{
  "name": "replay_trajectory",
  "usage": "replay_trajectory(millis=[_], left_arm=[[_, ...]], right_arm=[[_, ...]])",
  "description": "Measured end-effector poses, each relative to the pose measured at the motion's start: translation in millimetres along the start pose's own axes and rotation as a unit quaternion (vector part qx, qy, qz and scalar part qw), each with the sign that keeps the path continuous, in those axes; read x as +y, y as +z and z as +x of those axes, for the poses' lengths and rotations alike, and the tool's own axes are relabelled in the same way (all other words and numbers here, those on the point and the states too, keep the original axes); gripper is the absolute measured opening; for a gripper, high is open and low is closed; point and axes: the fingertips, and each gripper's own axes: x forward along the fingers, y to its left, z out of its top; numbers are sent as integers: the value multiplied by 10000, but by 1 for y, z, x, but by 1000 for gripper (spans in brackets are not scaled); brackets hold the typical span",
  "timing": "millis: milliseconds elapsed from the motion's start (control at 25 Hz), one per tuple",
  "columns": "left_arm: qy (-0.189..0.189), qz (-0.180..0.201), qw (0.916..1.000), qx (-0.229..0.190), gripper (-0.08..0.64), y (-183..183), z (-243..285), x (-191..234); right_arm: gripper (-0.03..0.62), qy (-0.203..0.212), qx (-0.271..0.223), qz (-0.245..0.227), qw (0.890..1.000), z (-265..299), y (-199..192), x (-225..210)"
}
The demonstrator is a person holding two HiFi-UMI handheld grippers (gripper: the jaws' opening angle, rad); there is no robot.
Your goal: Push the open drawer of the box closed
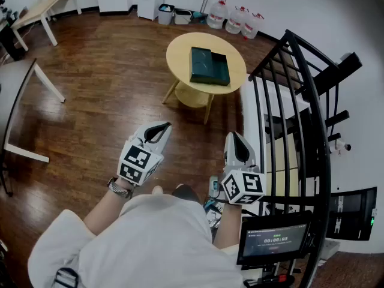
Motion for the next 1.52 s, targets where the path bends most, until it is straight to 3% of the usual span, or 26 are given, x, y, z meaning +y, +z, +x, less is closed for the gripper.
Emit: replay_trajectory(millis=[360,680,840,1040,1280,1520], left_arm=[[-89,9,9999,91,8,-5,3,9],[-126,77,9996,225,8,-7,51,23],[-61,180,9998,82,8,12,92,45],[-70,93,9998,181,8,28,161,77],[-27,-9,9996,293,8,40,251,86],[111,20,9993,369,8,69,319,113]], right_arm=[[2,-63,171,129,9998,19,-8,2],[2,-21,207,298,9993,65,-23,-33],[2,-28,145,257,9996,106,-15,-62],[2,-71,251,248,9994,166,-8,-111],[2,-93,522,326,9981,218,-19,-190],[2,-57,614,265,9977,277,-2,-248]])
